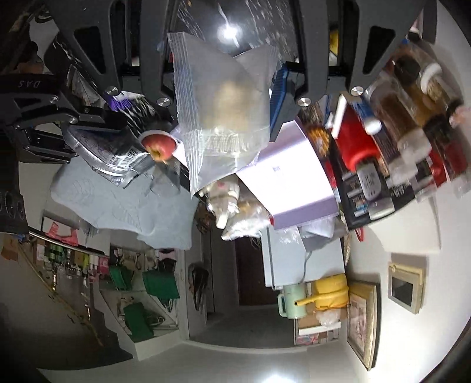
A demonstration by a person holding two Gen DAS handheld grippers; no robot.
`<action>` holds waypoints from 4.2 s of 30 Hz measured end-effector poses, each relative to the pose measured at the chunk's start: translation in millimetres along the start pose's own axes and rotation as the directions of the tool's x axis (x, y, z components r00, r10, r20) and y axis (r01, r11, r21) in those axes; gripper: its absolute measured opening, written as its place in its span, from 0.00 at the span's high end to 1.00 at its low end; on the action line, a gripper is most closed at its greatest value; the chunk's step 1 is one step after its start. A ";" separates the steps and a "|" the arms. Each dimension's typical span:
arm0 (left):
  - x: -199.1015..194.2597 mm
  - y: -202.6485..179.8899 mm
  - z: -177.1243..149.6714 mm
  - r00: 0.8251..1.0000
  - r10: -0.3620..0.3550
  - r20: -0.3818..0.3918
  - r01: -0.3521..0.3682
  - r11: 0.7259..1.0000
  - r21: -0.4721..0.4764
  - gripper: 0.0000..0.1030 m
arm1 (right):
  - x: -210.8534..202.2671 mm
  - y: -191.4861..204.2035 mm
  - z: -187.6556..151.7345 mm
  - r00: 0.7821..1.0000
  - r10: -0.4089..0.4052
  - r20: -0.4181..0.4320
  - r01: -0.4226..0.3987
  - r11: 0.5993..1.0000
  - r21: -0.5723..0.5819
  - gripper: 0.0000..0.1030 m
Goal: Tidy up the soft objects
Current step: 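Lift both held bags and carry them toward the lavender box, then lower the clear zip bag with the left gripper while the right lowers the silver bag, open both, then withdraw both tools from the box toward the items on the table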
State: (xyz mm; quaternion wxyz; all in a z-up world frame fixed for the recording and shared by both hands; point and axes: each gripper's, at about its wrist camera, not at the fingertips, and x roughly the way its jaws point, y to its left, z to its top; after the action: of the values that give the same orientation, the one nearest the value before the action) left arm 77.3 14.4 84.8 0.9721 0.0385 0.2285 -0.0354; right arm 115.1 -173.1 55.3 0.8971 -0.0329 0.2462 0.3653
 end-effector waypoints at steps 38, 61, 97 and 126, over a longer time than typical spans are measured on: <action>196.1 88.0 56.1 0.979 0.166 -0.119 -0.172 0.984 -0.042 0.59 | 239.0 -84.4 115.4 0.982 -0.106 -0.154 0.095 0.992 -0.078 0.64; 271.6 85.7 13.7 0.941 0.174 -0.291 -0.185 0.983 -0.010 0.59 | 315.1 -112.7 65.5 0.911 -0.154 -0.382 0.142 0.988 -0.060 0.62; 216.6 74.9 53.0 0.946 0.197 -0.259 -0.215 0.976 -0.040 0.20 | 221.9 -85.6 112.0 0.949 -0.243 -0.201 0.230 0.969 -0.087 0.39; 37.1 30.0 96.1 0.972 0.236 0.014 -0.236 0.972 -0.004 0.01 | 39.2 -20.3 130.0 0.940 -0.330 0.084 0.336 0.940 -0.066 0.13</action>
State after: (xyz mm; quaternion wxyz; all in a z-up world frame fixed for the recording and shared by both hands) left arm 155.5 33.6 155.8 0.9711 0.0637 0.2155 0.0806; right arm 207.0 -131.8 148.5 0.9523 -0.0965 0.1900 0.2186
